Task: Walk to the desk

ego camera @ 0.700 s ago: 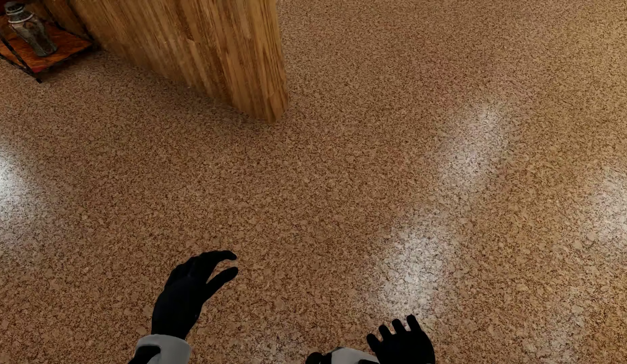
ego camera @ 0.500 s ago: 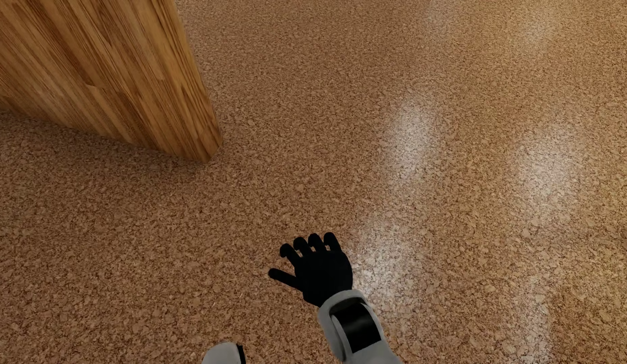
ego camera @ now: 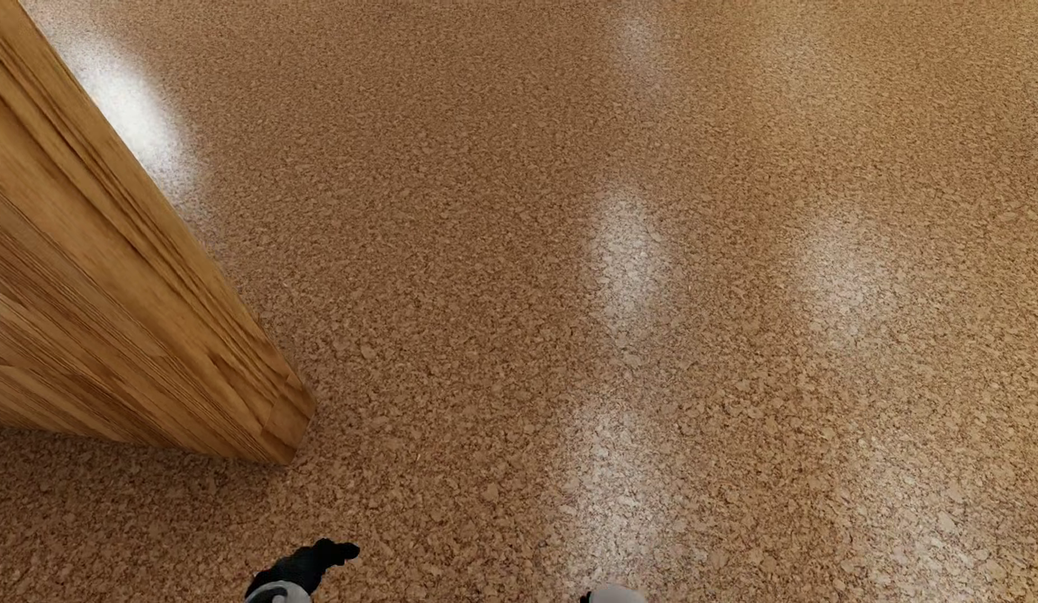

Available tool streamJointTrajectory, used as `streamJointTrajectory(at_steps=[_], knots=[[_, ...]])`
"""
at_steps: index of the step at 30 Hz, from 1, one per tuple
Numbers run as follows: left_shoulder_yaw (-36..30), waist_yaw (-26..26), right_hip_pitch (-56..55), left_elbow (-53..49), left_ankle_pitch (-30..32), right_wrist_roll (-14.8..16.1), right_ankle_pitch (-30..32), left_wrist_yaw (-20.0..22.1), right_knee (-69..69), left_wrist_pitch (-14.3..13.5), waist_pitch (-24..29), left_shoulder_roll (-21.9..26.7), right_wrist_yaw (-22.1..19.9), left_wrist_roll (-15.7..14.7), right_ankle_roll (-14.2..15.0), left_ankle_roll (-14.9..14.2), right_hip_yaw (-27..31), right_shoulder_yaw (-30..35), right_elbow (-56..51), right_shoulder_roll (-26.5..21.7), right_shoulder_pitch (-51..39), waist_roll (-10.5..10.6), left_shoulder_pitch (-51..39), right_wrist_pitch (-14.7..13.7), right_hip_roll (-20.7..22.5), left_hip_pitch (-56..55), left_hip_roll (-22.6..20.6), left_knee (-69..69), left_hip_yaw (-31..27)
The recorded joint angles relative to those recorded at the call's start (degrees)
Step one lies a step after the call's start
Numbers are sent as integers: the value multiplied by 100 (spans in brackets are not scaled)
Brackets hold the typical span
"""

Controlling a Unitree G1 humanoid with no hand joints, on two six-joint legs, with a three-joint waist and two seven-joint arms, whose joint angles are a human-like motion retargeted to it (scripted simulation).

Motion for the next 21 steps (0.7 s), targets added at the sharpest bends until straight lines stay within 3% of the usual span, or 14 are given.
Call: streamJointTrajectory(at_steps=[2, 3, 5, 7, 8, 9, 10, 11, 12, 13, 15, 17, 19, 21], knots=[[-605, -274, -692, -1003, -315, 1289, -147, 120, -1558, -758, -28, 285, 175, -456, -138, 7, -374, -29, 135, -483, 554, -68, -680, -644, 109, 675, -212, -402, -186], [-880, -363, -791, -1569, -502, 1493, -179, 187, -2803, -999, -37, 487, 45, -721, -167, 9, -627, 192, 215, -785, 837, -102, -959, -837, 171, 1016, -292, -555, -252], [-1149, -448, -546, -2588, -777, 1196, -169, 432, -6021, -1185, -53, 791, -212, -1282, 180, -33, -1231, 635, 342, -1148, 1231, -178, -1351, -729, 528, 1708, -407, -861, -252], [-1051, -435, -508, -3187, -822, 611, -496, 844, -6845, -1146, -66, 861, -402, -1819, 666, -11, -1623, 813, 505, -1109, 1367, -181, -1347, -237, 771, 2285, -520, -705, -113], [-933, -432, -451, -3324, -692, 438, -436, 989, -6358, -1084, -63, 838, -438, -2038, 408, -85, -1658, 827, 634, -1026, 1299, -136, -1138, -29, 792, 2453, -544, -352, 24], [-893, -436, -383, -3301, -217, 472, -249, 1020, -5968, -1026, -47, 794, -493, -2156, -729, -76, -1828, 735, 724, -835, 1206, -68, -892, 63, 767, 2452, -518, 219, 52], [-963, -474, -215, -3063, 448, 675, 139, 849, -5644, -832, -31, 789, -508, -2065, -1139, -235, -1942, 544, 792, -570, 1118, 12, -693, 69, 645, 2136, -400, 1326, 26], [-1080, -541, -117, -2679, 1180, 865, 23, 508, -5143, -538, -8, 796, -492, -1801, -1157, -870, -1868, 368, 887, -335, 966, 89, -500, 91, 552, 1663, -143, 2792, 99], [-1199, -581, 64, -2181, 1732, 975, -333, 70, -4809, -233, 19, 816, -588, -1399, -1158, -804, -1799, 238, 1032, -143, 674, 164, -288, 153, 640, 1108, 247, 4028, 228], [-1230, -573, 323, -1582, 1381, 840, -609, -274, -4721, 30, 46, 777, -906, -1053, -1158, -537, -1699, 230, 1220, -12, 265, 238, -62, 338, 879, 522, 658, 4926, 234], [-815, -425, 1001, -180, 1114, 402, -873, -586, -5097, 566, 65, 520, -1884, -925, -1158, -45, -1144, 418, 1478, 256, -746, 348, 542, 514, 1593, -585, 1510, 5657, 156], [-170, -163, 1641, 859, 941, 685, -1048, -713, -5461, 936, 50, 249, -2374, -1067, -1158, 527, -210, 674, 1231, 556, -1665, 410, 1345, -97, 2197, -1524, 1982, 5161, -15], [-64, 126, 2137, 1153, 841, 809, -1319, -1039, -5586, 708, 31, 29, -2274, -850, -1158, 825, 809, 1791, 444, 265, -2389, 468, 2136, -1438, 2523, -2134, 2136, 3660, 50], [-55, 353, 2625, 1005, 1044, 419, -1633, -1098, -5674, 281, 22, -252, -2491, -641, -1155, 395, 1605, 2773, -844, -304, -2908, 543, 2797, -2153, 2626, -2265, 1864, 1064, 265]])
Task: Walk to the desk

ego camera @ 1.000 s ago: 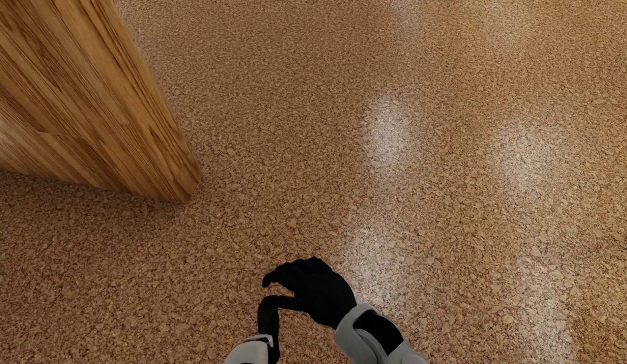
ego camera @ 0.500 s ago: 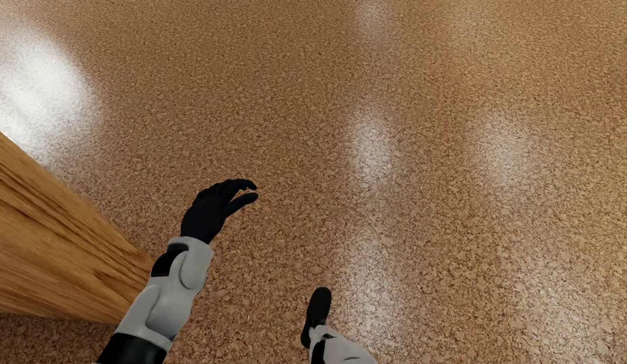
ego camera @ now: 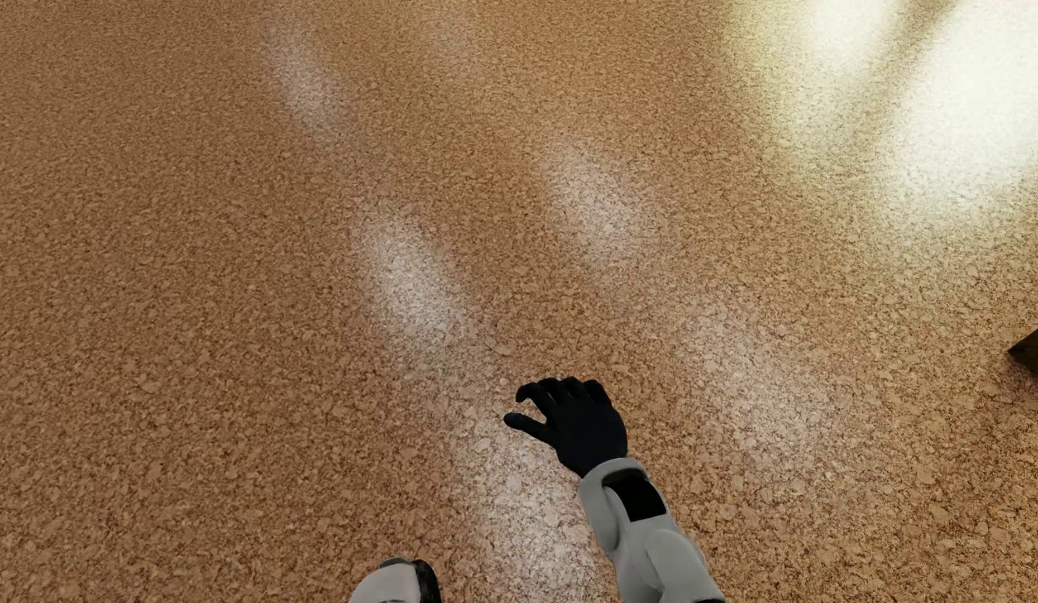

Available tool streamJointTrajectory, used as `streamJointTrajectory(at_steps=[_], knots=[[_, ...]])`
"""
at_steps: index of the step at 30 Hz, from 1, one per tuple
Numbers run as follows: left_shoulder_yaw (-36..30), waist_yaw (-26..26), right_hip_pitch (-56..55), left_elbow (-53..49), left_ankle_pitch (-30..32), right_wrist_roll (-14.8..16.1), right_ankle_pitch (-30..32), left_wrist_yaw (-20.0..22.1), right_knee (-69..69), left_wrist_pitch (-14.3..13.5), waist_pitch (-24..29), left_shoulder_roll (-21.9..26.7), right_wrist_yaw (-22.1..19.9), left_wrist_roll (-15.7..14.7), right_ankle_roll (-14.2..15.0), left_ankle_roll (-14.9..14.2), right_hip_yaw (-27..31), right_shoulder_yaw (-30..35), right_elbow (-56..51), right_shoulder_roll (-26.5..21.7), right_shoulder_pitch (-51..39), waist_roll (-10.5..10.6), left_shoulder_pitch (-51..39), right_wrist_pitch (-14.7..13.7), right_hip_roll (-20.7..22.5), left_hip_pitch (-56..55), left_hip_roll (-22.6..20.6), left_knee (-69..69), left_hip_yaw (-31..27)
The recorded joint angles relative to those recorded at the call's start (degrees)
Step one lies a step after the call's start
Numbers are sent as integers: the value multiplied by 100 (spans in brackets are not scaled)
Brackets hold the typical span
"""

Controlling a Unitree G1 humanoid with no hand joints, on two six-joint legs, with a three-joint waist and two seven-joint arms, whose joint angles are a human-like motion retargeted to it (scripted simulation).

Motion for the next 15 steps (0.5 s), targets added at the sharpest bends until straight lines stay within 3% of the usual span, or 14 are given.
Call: streamJointTrajectory(at_steps=[1, 2, 3, 5, 6, 7, 8, 9, 10, 11, 13, 14, 15], knots=[[172, 74, 281, -110, 81, 160, -137, 67, -111, -127, -1, -141, -116, -75, 3, -293, 232, 202, -620, -169, -81, 20, 223, -61, -46, 38, -441, -1491, -271], [293, 109, 536, -176, -17, 542, -275, 54, -119, -192, 14, -218, -218, -121, 11, -887, 304, 292, -1173, -302, -59, 28, 341, -84, -126, 54, -851, -2535, -488], [361, 135, 740, -233, -68, 951, -362, 43, 65, -200, 39, -212, -343, -94, 33, -1167, 265, 297, -1576, -414, 50, 21, 358, -47, -205, 27, -1185, -2813, -700], [520, 201, 1040, -358, 464, 1422, 72, 225, 786, 4, 66, -175, -594, 93, 155, -1113, 84, 179, -1767, -589, 322, -21, 147, 199, -331, 18, -1597, -2029, -1148], [756, 221, 996, -472, 1009, 1392, 634, 462, 1538, 40, 75, -265, -428, 11, 380, -1140, -30, 147, -1496, -646, 412, -71, 44, 519, -391, 126, -1557, -1520, -1058], [986, 236, 634, -552, 644, 1114, 1282, 638, 2744, 39, 105, -365, -21, -151, 1099, -810, -129, 141, -1084, -678, 471, -136, -95, 951, -464, 53, -1455, -740, -879], [1101, 246, 116, -582, 114, 648, 1995, 717, 4037, 8, 130, -377, 517, -278, 2061, -747, -433, 154, -587, -644, 557, -211, -316, 1377, -686, 133, -1306, -177, -691], [1046, 220, -469, -552, -304, 290, 2279, 643, 5049, -12, 143, -285, 851, -257, 2129, -739, -762, 76, -59, -498, 686, -297, -616, 1790, -1132, 390, -1211, 43, -500], [961, 148, -1047, -543, -596, 130, 1947, 618, 5661, 14, 144, -142, 887, -182, 1843, -762, -1014, -101, 535, -284, 853, -383, -970, 2055, -1539, 767, -1138, 18, -345], [882, 46, -1590, -606, -777, 282, 1718, 704, 5900, 32, 138, -15, 800, -128, 1658, -780, -1262, -475, 1184, -26, 1022, -452, -1324, 2287, -1912, 1194, -1095, -178, -212], [612, -173, -2621, -901, -1026, 1066, 1579, 1122, 5514, 32, 104, 186, 826, -49, 1476, -836, -1563, -1532, 2307, 254, 1358, -525, -1961, 2848, -2292, 1999, -1106, -698, 20], [490, -272, -3054, -1115, -1163, 1276, 1515, 1260, 4922, -151, 84, 304, 1049, -83, 1421, -880, -1679, -1815, 2623, 146, 1574, -533, -2255, 3015, -2367, 2324, -1114, -913, 112], [382, -364, -3377, -1332, -1311, 1203, 1457, 1337, 4087, -332, 65, 449, 1247, -232, 1374, -933, -1846, -1818, 2762, -51, 1820, -538, -2569, 3025, -2470, 2637, -1136, -1129, 203]])
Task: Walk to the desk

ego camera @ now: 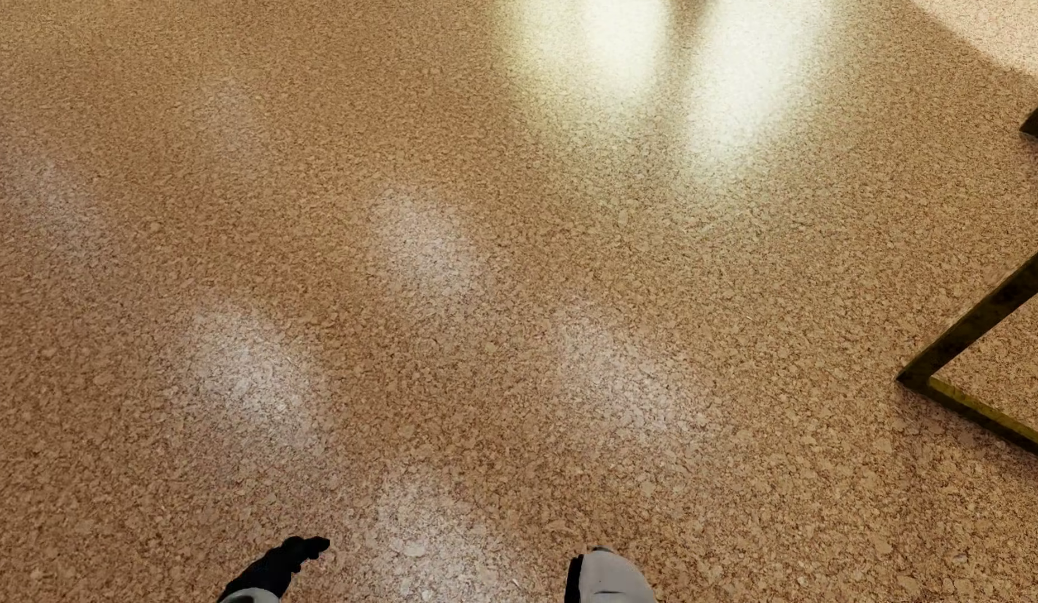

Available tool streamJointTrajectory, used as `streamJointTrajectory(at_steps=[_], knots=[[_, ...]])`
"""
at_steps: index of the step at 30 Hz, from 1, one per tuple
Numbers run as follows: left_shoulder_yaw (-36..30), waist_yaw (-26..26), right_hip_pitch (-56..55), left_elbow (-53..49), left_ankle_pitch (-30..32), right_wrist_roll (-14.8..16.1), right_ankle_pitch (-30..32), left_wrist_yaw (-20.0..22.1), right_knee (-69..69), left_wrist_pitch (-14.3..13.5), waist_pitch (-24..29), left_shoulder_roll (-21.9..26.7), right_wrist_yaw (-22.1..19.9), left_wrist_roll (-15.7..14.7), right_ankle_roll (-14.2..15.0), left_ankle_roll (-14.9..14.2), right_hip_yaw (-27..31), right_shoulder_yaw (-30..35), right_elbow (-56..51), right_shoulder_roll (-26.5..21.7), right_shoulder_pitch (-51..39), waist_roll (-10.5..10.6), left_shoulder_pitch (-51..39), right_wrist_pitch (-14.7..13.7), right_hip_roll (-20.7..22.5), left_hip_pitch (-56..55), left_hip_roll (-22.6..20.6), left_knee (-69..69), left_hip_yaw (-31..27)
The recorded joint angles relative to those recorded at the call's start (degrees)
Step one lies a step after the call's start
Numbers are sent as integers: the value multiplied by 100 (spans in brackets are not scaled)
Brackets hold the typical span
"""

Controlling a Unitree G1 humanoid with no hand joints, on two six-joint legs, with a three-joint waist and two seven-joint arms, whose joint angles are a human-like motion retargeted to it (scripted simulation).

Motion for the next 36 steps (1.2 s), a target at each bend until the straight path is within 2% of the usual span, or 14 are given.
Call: streamJointTrajectory(at_steps=[3, 5, 7, 11, 14, 16, 19, 21, 23, 25, 27, 28, 32, 36], knots=[[114, -235, 16, -1018, -365, -600, 172, 113, -4255, -407, -23, 362, 364, -901, 106, -240, -641, 274, -21, -764, 752, -33, -416, -870, 249, 1114, -32, -821, 383], [389, -314, -75, -1659, -661, -635, -149, 354, -5228, -549, 3, 444, 535, -1403, 140, -439, -804, -81, -65, -933, 1004, -41, -298, -853, 564, 1705, 9, -787, 735], [698, -334, -55, -1916, -325, -740, 179, 397, -4372, -471, 28, 403, 528, -1561, -697, -521, -1043, -361, -95, -823, 995, 26, 100, -599, 755, 2151, 138, -241, 984], [202, -248, 484, -819, 1893, -600, 98, -577, -3245, 261, 114, 257, -392, -405, -1371, 305, -1023, -717, -327, 106, 722, 388, 589, -469, 1220, 874, 1225, 3784, 554], [-157, -31, 1505, 135, 1335, -826, -426, -1189, -3653, 365, 146, -111, -971, 301, -1290, 426, -396, -235, -194, 602, -295, 506, 1020, -594, 1891, -1192, 1044, 5617, -589], [-87, 146, 2175, 185, 1281, -576, -698, -1330, -3950, 169, 102, -390, -946, 249, -1220, 595, 161, 261, -632, 859, -863, 499, 1504, -1272, 2159, -2210, 1101, 5281, -832], [18, 431, 3000, 51, 1327, 562, -1285, -1231, -4075, -170, 61, -654, -814, -14, -1115, 813, 945, 1546, -2649, 755, -1188, 559, 2042, -2948, 2379, -2877, 1281, 2607, -422], [-55, 511, 3588, 100, 1377, 2286, -1630, -1186, -4277, -205, 41, -722, -789, 0, -1057, 388, 1249, 2343, -4451, 631, -1214, 602, 2221, -3700, 2348, -2682, 652, -454, -339], [-234, 491, 4071, 205, 1186, 4115, -1857, -1271, -4117, -181, 41, -646, -837, 229, -959, -121, 1222, 3092, -6061, 459, -1475, 588, 2259, -3926, 2224, -2606, 98, -1559, -144], [-145, 517, 4415, 251, 1971, 5150, -1408, -1196, -3480, -9, 51, -670, -762, 372, -820, 595, 1121, 3492, -7181, 325, -1922, 502, 2201, -3778, 2057, -2603, -301, -723, -622], [152, 564, 4028, 143, 1870, 5643, -213, -789, -1565, 167, 83, -840, -751, 300, -286, 772, 988, 3687, -7713, 272, -2392, 357, 2199, -3505, 1768, -2513, -171, 497, -390], [316, 598, 3515, 55, 1323, 5861, 480, -576, -238, 168, 100, -900, -817, 148, 511, 745, 890, 3796, -7826, 296, -2558, 281, 2185, -3417, 1535, -2401, -62, 1022, -255], [391, 458, 1462, 12, 346, 6092, 354, -419, 1861, 250, 115, -610, -1029, -128, 101, 588, 192, 3941, -8109, 165, -2595, 35, 1503, -3391, 85, -963, -232, 781, 9], [-113, 144, 296, -197, -234, 5789, 189, -468, -799, 22, 78, -110, -833, -140, -37, 429, -441, 3732, -8412, -29, -2230, -53, 457, -3411, -271, 414, -577, -8, -252]])
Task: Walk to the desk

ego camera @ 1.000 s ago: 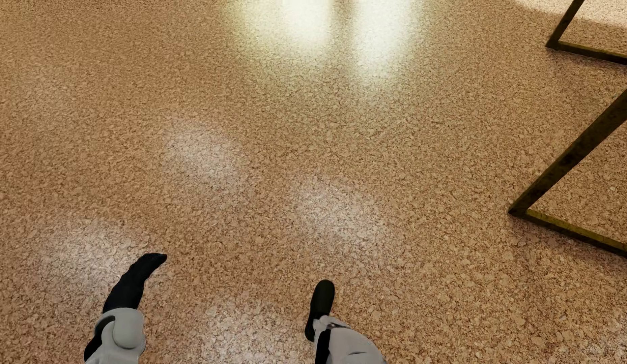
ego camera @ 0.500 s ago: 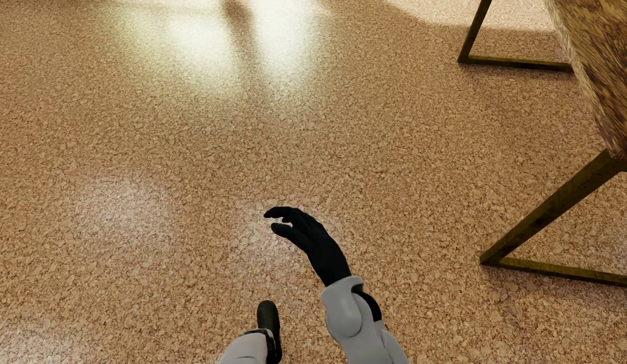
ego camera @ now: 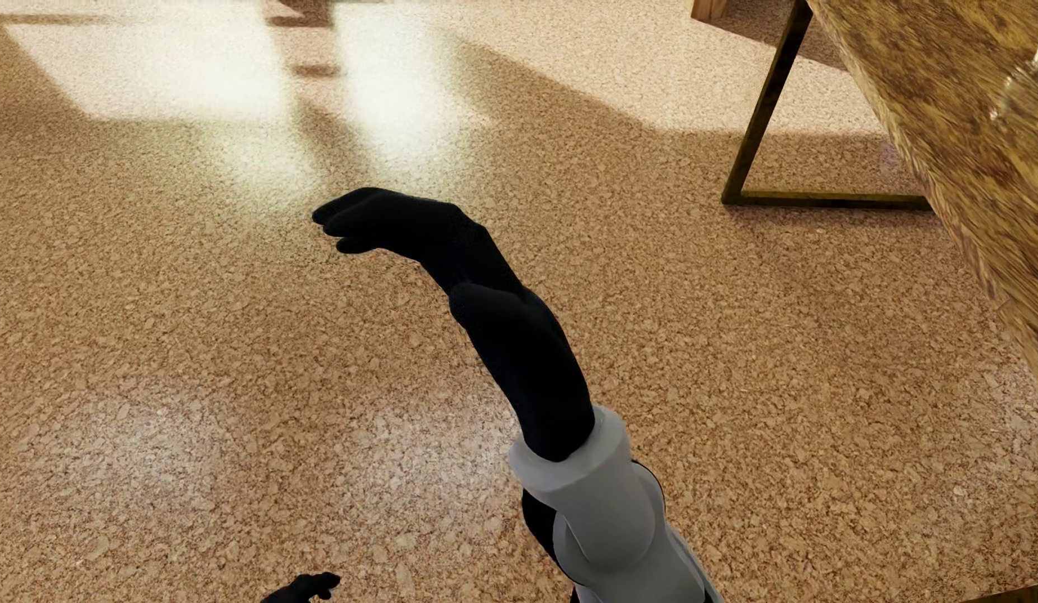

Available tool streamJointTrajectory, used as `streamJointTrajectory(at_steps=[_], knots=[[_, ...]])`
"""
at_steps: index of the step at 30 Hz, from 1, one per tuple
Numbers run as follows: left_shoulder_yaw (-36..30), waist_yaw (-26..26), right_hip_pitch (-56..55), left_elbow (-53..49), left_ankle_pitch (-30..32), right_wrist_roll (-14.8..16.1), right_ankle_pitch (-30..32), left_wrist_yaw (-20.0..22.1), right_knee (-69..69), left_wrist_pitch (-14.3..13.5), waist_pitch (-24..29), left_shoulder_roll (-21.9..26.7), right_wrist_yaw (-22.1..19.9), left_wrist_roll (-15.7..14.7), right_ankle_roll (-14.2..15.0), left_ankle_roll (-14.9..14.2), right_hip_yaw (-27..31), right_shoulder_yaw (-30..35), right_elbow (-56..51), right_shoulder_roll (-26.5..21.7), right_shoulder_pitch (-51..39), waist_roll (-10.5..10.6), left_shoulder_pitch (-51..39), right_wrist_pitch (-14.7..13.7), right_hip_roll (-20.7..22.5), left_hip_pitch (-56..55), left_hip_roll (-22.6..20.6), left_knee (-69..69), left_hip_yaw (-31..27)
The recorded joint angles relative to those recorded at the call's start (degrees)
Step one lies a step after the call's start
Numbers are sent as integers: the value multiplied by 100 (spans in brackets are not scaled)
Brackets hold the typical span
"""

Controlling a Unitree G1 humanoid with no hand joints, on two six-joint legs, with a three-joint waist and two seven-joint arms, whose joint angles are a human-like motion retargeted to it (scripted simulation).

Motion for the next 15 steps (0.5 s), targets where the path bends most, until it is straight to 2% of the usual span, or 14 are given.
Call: streamJointTrajectory(at_steps=[2, 3, 4, 5, 6, 7, 8, 9, 10, 11, 12, 13, 14, 15], knots=[[-125, -93, 145, -304, -291, -289, 351, 58, -3068, -92, -8, 207, 85, -135, 68, -137, -14, -217, 27, 36, 195, -35, -370, 4, 368, 668, -44, -380, -46], [-107, -129, 134, -505, -394, -648, 105, 154, -4158, -96, 2, 225, 4, -221, 116, -197, 269, -391, 98, 38, 341, -30, -470, 39, 570, 1006, -50, -555, -71], [-17, -136, 74, -715, -500, -1046, -260, 258, -4550, -96, 14, 199, -84, -357, 269, -270, 388, -503, 212, 21, 497, -13, -494, 91, 697, 1267, -32, -565, -48], [131, -119, 4, -932, -547, -1418, 14, 389, -4198, -101, 39, 143, -105, -521, 73, -355, 310, -540, 382, -20, 657, 23, -385, 167, 740, 1485, 15, -323, 16], [262, -121, -64, -1112, -367, -1957, 387, 524, -3641, -109, 73, 57, -87, -685, -371, -320, 331, -592, 563, -105, 847, 82, -187, 231, 808, 1638, 100, 0, 60], [310, -134, -18, -1164, 94, -2663, 844, 581, -3194, -88, 99, -33, -46, -820, -641, -231, 334, -668, 733, -218, 1099, 156, 5, 294, 845, 1661, 219, 561, 63], [274, -143, 7, -1103, 770, -3512, 803, 581, -2674, -66, 130, -66, 20, -864, -831, -1, 248, -785, 919, -343, 1387, 249, 218, 306, 881, 1435, 457, 1494, 89], [175, -145, 105, -927, 1443, -4592, 369, 457, -2233, 8, 159, -75, 49, -810, -844, -148, 180, -897, 1174, -496, 1679, 359, 380, 305, 958, 1047, 875, 2705, 242], [24, -110, 317, -665, 2132, -5909, -17, 259, -2050, 117, 182, -66, 159, -630, -833, 112, 111, -986, 1538, -662, 1922, 482, 485, 389, 1120, 484, 1326, 3863, 228], [-140, -52, 610, -337, 1922, -7358, -274, 46, -2105, 235, 200, -90, 566, -399, -813, 219, 82, -992, 2036, -823, 2046, 588, 546, 560, 1315, -179, 1525, 4699, 55], [-272, 10, 945, -17, 1657, -8588, -420, -130, -2320, 306, 205, -134, 1274, -163, -797, 326, 128, -895, 2704, -898, 2049, 647, 634, 688, 1525, -854, 1570, 5195, -110], [-350, 76, 1273, 228, 1649, -9316, -523, -297, -2582, 315, 196, -179, 1862, 40, -779, 324, 229, -816, 3522, -822, 1933, 662, 781, 664, 1724, -1492, 1594, 5371, -197], [-374, 147, 1593, 378, 1674, -9413, -613, -464, -2867, 278, 168, -224, 1869, 179, -758, 318, 353, -921, 4435, -603, 1827, 650, 972, 644, 1898, -2060, 1592, 5229, -235], [-354, 223, 1891, 482, 1657, -8810, -728, -615, -3101, 238, 132, -241, 1571, 252, -739, 339, 480, -1294, 5503, -257, 1699, 628, 1121, 776, 2051, -2530, 1568, 4802, -242]])
